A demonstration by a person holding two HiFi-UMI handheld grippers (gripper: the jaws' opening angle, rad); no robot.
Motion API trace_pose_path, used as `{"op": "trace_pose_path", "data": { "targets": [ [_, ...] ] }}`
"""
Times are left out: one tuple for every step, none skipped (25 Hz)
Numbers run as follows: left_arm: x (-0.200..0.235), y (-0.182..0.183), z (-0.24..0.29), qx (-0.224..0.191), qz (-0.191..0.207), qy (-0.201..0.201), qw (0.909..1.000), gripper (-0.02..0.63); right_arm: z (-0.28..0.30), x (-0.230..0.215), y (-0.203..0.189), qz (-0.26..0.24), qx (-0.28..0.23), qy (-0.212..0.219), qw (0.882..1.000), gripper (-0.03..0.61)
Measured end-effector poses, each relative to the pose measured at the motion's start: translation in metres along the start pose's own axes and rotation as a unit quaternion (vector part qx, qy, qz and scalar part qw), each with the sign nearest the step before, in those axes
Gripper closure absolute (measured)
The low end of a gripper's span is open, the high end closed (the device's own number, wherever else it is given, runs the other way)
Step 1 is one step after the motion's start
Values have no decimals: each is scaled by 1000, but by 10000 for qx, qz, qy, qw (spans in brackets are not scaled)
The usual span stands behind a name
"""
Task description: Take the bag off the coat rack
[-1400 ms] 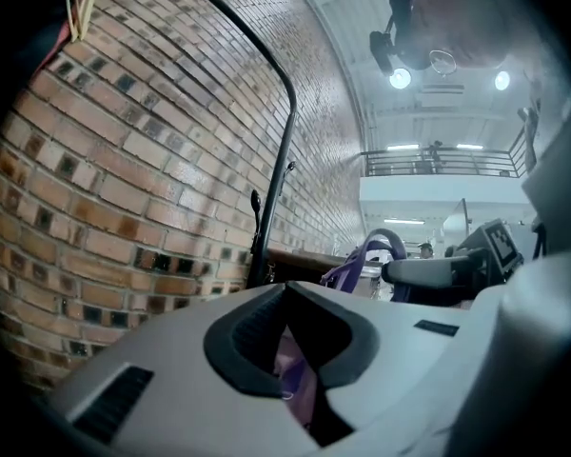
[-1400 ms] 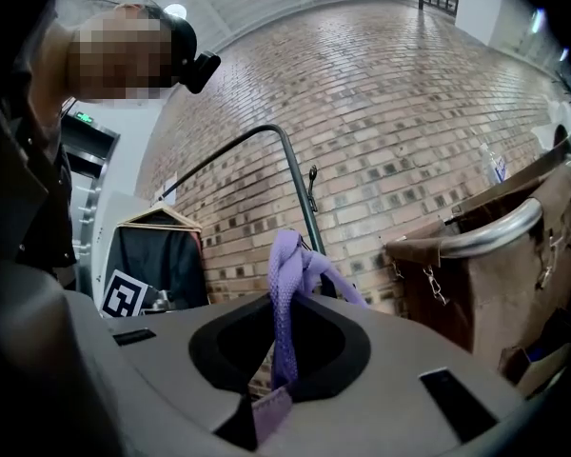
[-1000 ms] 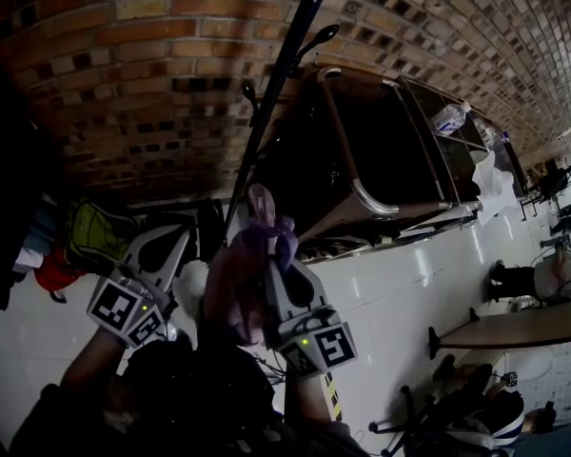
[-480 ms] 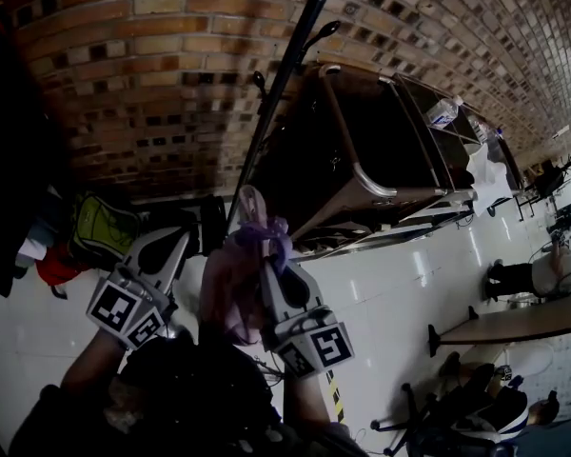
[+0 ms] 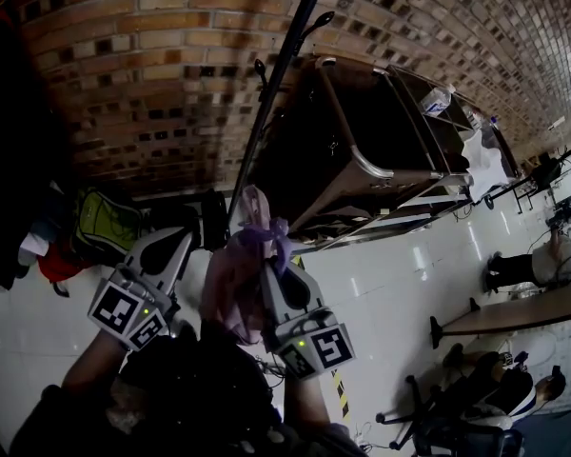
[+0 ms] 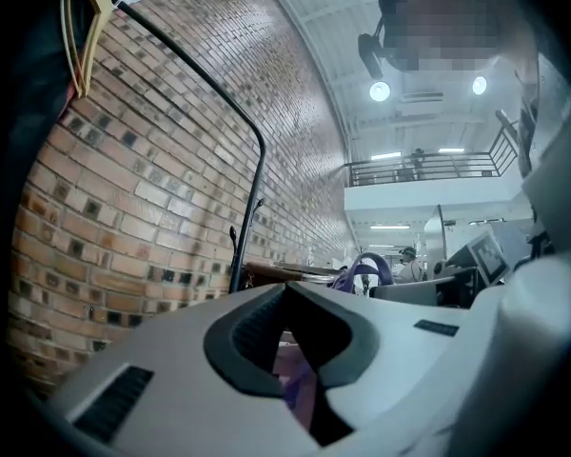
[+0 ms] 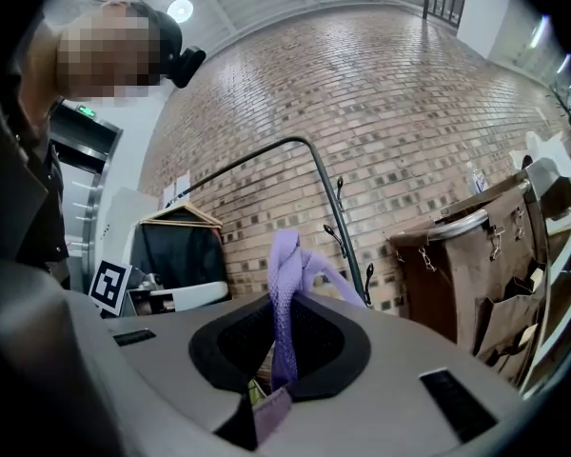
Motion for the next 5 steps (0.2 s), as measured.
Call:
{"op": "trace_pose_path", "data": {
  "targets": [
    [-2, 0, -3, -4, -11, -9, 10000, 580, -3, 2, -1, -12, 6, -12, 10000, 531],
    [-4, 0, -5, -12, -19, -18, 10000, 580, -5, 4, -2, -26, 13, -21, 10000, 531],
    [-6, -1, -8, -20, -27, -28, 10000, 580, -8, 6, -3, -38, 21, -27, 10000, 531],
    [-8, -1, -10, -28, -35, -38, 10000, 580, -10, 7, -4, -50, 29, -33, 10000, 531],
    [-9, -1, -13, -36, -43, -49, 10000, 580, -13, 9, -5, -64, 38, -37, 10000, 531]
  ]
}}
Point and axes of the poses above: the fingertips, and each gripper's own axes: z forward along the fingers, x to its left, y out of its top, the point moved 6 cm from there along -z, backward along the fingers, and after that the axes turned 8 degrees about -x, right-handed, at the moved point
